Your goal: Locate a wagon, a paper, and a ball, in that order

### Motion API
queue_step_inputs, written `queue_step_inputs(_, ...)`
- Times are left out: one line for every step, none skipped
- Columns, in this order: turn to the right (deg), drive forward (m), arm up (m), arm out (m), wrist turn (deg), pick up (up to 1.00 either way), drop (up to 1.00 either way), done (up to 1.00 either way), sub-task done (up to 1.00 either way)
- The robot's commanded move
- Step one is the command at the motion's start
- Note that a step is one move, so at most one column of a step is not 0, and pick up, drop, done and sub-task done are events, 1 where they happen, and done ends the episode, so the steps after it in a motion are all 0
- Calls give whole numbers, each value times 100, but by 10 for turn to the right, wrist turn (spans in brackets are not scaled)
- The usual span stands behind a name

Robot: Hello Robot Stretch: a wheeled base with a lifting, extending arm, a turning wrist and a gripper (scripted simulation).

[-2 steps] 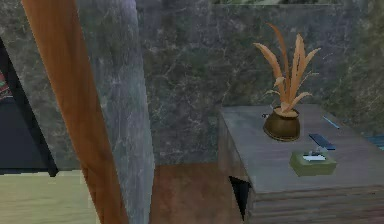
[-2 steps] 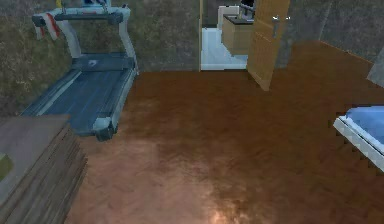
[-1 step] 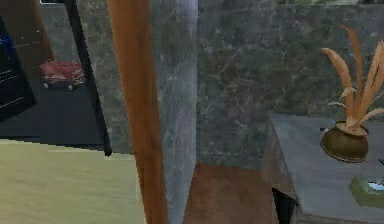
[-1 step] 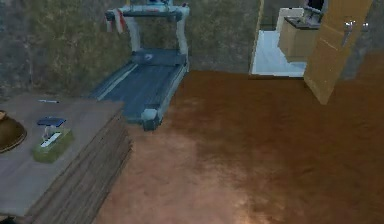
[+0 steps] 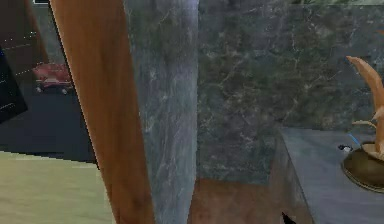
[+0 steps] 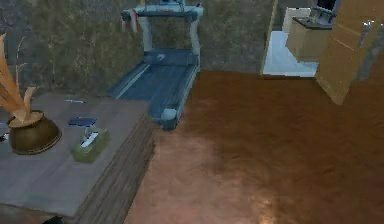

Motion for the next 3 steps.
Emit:
queue_step_inputs(450,0,0,0,0,0,0,0,0)
queue_step_inputs(150,0,0,0,0,0,0,0,0)
queue_step_inputs(0,0,0,0,0,0,0,0,100)
